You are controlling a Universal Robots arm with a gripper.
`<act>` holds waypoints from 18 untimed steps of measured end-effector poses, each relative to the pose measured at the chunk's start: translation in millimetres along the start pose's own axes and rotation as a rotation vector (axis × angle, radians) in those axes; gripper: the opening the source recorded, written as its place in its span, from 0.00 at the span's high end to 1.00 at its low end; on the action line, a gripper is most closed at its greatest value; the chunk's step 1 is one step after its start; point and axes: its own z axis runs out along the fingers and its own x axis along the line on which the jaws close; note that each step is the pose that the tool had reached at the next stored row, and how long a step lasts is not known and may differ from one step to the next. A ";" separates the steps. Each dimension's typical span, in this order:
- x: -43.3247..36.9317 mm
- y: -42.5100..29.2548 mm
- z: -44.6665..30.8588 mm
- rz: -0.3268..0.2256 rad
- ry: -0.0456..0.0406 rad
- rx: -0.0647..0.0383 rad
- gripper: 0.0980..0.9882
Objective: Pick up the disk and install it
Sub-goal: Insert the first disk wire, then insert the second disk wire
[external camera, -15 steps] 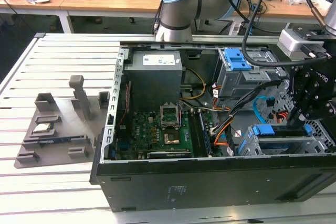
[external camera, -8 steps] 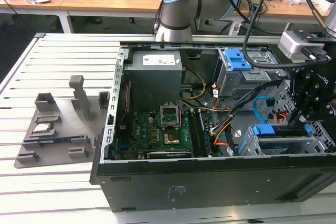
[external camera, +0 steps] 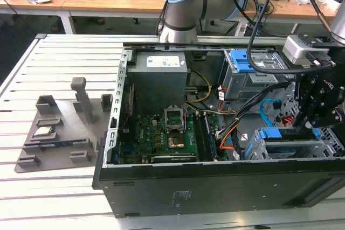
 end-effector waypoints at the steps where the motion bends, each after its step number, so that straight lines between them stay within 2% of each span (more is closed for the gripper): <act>1: 0.2 0.0 -0.9 0.000 0.0002 0.000 0.83; 4: 1.4 -0.2 -14.7 0.000 0.0001 0.001 0.83; 5: 1.7 -0.3 -19.9 0.000 0.0032 0.002 0.85; 7: 2.8 -0.3 -31.7 0.000 0.0050 0.003 0.99; 11: 5.0 -0.5 -53.1 0.000 0.0077 0.004 0.99; 18: 5.1 -0.5 -53.8 0.000 0.0077 0.004 0.99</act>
